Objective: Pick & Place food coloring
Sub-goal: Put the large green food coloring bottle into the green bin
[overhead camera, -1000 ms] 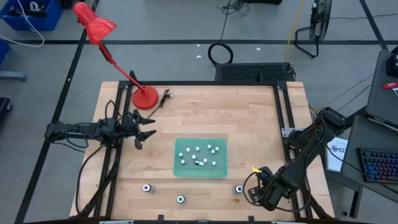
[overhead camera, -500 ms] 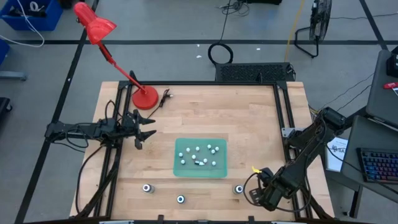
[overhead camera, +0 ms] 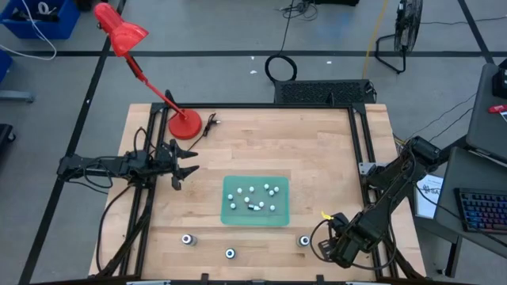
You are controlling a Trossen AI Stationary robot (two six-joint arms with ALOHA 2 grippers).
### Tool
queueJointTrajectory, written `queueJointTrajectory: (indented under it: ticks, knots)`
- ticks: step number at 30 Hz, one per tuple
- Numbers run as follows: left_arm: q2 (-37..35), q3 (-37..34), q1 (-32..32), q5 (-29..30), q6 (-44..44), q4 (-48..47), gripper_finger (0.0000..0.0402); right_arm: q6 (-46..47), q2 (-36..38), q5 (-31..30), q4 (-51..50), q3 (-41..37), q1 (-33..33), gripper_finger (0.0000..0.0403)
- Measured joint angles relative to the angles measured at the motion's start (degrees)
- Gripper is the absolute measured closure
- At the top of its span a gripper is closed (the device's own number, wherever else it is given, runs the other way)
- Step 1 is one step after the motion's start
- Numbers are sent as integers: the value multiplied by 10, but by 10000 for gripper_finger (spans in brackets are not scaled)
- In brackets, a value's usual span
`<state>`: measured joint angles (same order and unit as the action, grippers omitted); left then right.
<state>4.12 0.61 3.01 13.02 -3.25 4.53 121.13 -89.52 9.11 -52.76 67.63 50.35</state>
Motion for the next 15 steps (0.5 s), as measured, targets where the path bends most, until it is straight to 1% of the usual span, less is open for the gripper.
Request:
queueJointTrajectory:
  ticks: [3,6,10,15]
  knots:
    - [0,0,0,0,0,0,160,-12,0,-7,-5,0,0,296]
    - [0,0,0,0,0,0,160,-37,0,-37,-10,0,0,296]
    - [0,0,0,0,0,0,160,-85,2,-93,-24,1,-8,296]
    - [0,0,0,0,0,0,160,-138,14,-139,-78,0,-28,296]
